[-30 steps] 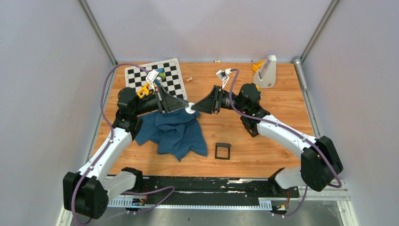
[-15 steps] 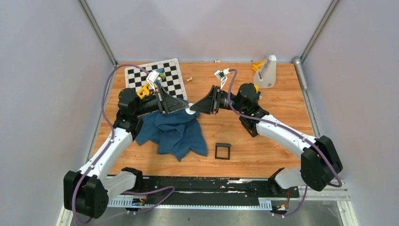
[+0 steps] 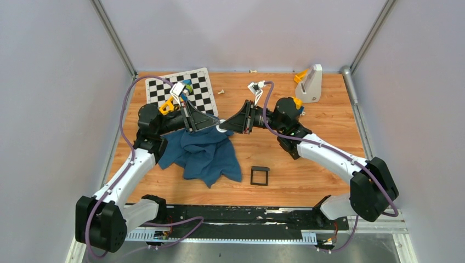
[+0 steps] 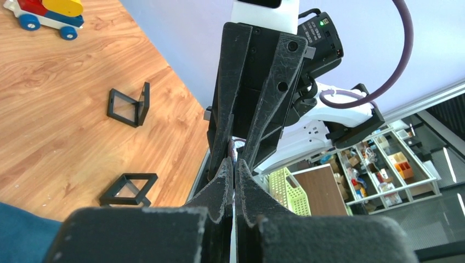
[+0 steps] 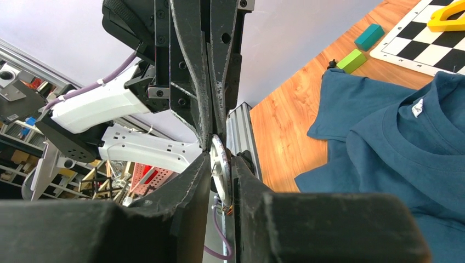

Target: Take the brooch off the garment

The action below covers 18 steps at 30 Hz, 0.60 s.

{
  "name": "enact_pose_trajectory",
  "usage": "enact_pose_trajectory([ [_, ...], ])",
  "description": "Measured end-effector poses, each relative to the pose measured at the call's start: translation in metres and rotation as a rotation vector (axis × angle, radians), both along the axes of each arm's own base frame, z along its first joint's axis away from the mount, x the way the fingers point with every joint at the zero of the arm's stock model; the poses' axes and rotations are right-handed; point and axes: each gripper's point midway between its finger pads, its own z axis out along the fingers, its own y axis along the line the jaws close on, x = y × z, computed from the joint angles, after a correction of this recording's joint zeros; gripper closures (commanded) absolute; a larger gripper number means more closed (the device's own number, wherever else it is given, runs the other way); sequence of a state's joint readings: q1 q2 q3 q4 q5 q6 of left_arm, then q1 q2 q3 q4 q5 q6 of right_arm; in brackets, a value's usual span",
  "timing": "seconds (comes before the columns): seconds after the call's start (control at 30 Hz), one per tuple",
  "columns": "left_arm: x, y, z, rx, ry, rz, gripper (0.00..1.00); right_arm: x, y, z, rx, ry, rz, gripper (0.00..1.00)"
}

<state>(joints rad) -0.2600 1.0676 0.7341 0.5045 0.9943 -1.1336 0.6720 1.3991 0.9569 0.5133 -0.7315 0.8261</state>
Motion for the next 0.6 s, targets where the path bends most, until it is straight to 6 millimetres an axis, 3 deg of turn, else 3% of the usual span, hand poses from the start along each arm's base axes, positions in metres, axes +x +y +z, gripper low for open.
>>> enact_pose_trajectory([
  [0.33,-0.0001,0.0005,0.0011,-0.046,0.019,-0.001,1.0,0.0011,0.0033,0.0026,0.003,-0.021,-0.013,0.86],
  [0.6,0.0036,0.001,-0.0007,-0.085,0.039,0.023,1.0,0.0045,0.0051,0.0029,0.004,-0.03,-0.039,0.84],
])
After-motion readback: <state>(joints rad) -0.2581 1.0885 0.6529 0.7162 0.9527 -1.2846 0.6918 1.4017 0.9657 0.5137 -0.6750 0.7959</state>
